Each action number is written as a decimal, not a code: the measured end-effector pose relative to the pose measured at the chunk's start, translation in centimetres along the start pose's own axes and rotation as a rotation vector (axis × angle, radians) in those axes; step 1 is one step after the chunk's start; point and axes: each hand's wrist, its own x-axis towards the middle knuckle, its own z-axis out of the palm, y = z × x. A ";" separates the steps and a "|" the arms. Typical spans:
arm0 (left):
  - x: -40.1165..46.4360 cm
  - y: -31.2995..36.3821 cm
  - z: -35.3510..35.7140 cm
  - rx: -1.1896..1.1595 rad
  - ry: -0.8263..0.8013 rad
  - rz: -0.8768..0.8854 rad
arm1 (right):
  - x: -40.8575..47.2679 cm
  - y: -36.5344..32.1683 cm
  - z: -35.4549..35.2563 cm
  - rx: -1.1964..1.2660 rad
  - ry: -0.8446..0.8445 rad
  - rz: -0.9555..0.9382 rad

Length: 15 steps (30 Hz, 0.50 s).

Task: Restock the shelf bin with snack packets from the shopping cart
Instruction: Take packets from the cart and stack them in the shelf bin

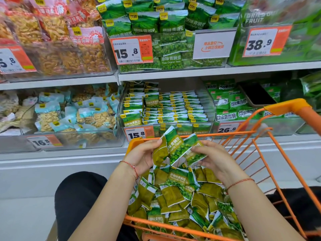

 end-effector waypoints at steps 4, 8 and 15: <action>0.2 -0.4 -0.1 0.065 0.059 -0.038 | -0.1 0.2 0.6 0.056 -0.086 0.031; 0.3 -0.6 0.0 0.101 0.096 -0.052 | -0.5 0.3 1.3 0.112 -0.132 0.012; -0.1 -0.6 1.0 0.203 0.157 0.021 | 0.2 1.7 1.5 -0.194 -0.114 -0.073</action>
